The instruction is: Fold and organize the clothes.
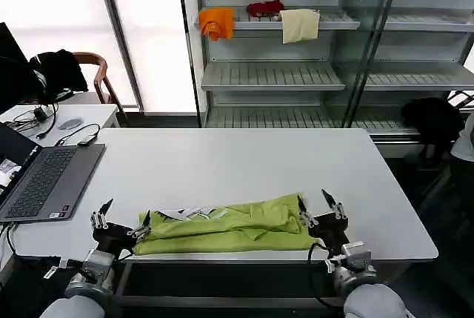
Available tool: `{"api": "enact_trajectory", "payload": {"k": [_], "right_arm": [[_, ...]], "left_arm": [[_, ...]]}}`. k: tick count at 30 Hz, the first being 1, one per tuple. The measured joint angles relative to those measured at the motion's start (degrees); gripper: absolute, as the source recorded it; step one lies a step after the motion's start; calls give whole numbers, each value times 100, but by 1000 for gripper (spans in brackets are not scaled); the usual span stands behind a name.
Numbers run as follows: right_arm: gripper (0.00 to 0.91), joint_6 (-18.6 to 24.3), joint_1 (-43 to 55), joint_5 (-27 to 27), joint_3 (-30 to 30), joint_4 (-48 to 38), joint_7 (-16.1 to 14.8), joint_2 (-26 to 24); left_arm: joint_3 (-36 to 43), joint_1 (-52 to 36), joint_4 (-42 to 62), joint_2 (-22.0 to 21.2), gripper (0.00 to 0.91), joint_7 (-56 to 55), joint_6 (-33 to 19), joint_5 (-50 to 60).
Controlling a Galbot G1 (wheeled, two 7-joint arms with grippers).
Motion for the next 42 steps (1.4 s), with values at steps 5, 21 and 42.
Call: {"api": "enact_trajectory", "payload": {"k": [5, 21, 42], "right_arm": [[907, 672, -613, -153, 577, -153, -373, 71], [907, 2382, -1826, 458, 2207, -744, -1431, 31], [907, 2735, -2002, 930, 2628, -966, -1762, 55]], "left_arm": [[-120, 119, 124, -370, 907, 63, -382, -356], [-171, 255, 1006, -1234, 907, 507, -1544, -1115], [-99, -53, 1699, -1673, 20, 579, -1705, -1857]]}}
